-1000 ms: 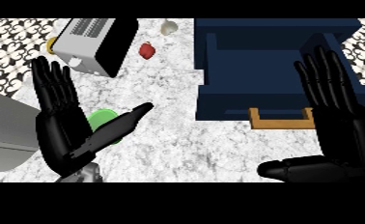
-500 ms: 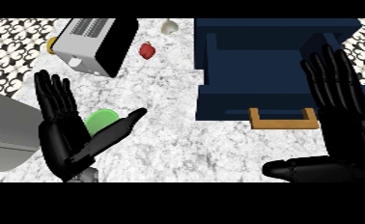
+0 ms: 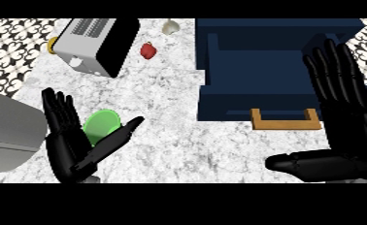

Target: Pick up the cup, place it into the drawer and close the drawer

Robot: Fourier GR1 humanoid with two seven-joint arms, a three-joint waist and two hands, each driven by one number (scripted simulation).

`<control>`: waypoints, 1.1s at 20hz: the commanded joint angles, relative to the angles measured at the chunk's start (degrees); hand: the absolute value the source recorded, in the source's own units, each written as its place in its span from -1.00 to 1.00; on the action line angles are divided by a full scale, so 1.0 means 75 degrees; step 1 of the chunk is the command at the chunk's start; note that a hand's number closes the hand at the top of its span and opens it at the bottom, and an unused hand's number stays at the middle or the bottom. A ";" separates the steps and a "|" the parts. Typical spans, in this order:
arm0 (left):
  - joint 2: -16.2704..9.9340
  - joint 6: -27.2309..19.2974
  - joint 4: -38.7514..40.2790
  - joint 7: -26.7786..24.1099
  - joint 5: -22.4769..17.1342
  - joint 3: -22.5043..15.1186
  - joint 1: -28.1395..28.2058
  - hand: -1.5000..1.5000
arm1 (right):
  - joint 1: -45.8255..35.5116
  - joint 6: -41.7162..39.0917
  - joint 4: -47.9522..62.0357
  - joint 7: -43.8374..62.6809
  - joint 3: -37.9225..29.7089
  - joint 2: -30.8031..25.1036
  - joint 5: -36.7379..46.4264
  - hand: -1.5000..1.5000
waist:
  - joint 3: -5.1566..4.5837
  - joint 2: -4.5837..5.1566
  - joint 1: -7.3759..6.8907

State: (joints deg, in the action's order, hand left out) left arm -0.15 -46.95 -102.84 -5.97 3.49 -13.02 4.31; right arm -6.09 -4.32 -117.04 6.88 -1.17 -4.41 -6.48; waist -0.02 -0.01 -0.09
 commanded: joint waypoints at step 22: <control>0.0019 0.1243 0.3631 -0.4197 -0.3295 0.0853 0.0339 -1.00 | 0.0037 -0.0035 -0.0229 0.0229 0.0356 0.0216 0.0217 -1.00 | 0.0000 0.0001 0.0006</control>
State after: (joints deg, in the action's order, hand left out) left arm -0.16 -37.68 -81.34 -33.03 -17.71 -5.96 8.46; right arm -5.68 -5.43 -119.67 9.75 -1.59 -4.60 -7.58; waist 0.05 -0.06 -0.05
